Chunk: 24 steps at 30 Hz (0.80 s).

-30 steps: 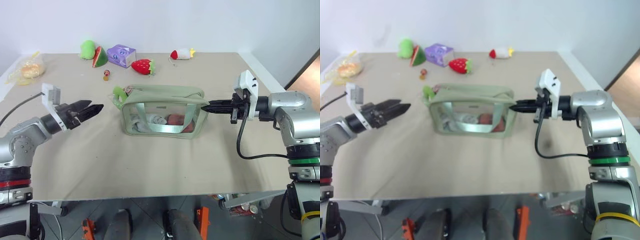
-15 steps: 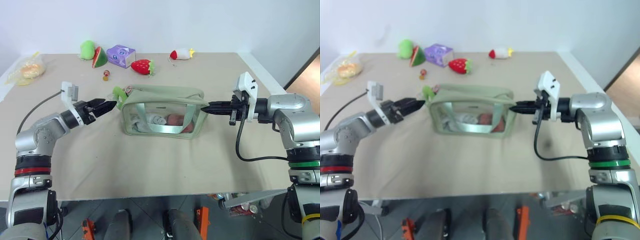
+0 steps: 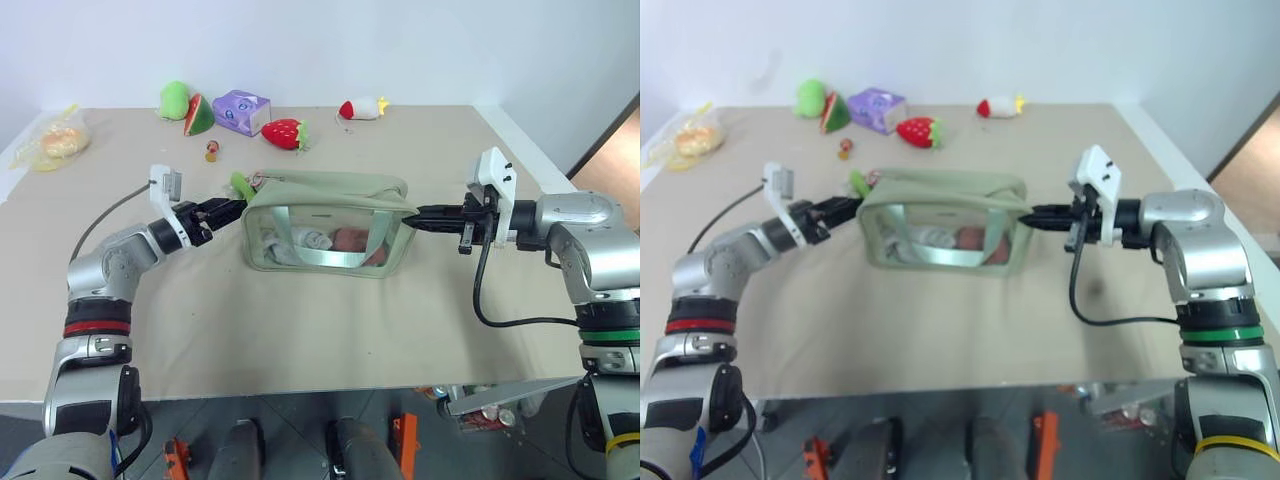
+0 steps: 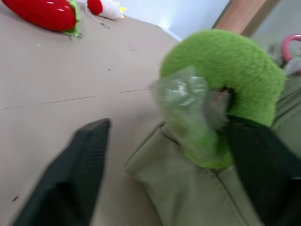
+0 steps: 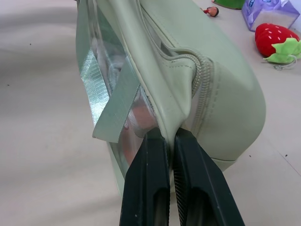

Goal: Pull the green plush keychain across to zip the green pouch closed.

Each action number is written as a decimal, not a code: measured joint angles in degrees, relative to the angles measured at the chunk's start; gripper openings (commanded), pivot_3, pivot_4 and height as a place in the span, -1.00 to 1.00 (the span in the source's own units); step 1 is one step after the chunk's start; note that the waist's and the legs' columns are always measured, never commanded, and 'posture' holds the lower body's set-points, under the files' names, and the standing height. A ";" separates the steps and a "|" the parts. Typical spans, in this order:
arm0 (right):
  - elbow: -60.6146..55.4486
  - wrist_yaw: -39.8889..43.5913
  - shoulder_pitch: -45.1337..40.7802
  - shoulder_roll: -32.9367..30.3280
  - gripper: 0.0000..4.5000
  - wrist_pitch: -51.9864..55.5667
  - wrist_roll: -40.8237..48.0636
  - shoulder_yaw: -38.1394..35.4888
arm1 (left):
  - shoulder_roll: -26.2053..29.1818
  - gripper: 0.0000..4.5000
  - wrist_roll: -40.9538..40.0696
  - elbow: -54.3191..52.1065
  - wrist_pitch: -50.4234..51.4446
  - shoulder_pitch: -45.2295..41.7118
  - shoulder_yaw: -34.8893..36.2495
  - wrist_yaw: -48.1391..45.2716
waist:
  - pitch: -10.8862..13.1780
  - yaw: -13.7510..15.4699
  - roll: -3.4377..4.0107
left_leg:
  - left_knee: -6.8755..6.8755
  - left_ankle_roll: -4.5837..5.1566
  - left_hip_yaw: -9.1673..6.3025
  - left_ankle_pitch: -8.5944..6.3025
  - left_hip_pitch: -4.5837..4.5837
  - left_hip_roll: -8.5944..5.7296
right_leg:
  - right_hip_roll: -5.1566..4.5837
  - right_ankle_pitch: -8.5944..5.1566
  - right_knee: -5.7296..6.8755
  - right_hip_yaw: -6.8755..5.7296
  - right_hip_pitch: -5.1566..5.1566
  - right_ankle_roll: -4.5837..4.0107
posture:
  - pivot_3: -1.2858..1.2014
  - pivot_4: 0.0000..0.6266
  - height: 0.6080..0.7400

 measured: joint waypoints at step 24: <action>0.60 0.01 0.35 0.49 -1.00 -1.54 -0.14 -0.16 | 0.06 -0.98 -0.14 0.08 -1.56 -5.82 4.44 2.73 | 0.00 -0.07 -0.01 | 0.04 0.02 -0.01 0.01 0.00 -0.01 | 0.02 0.03 0.00 0.02 0.02 0.03 | 0.03 -0.52 1.00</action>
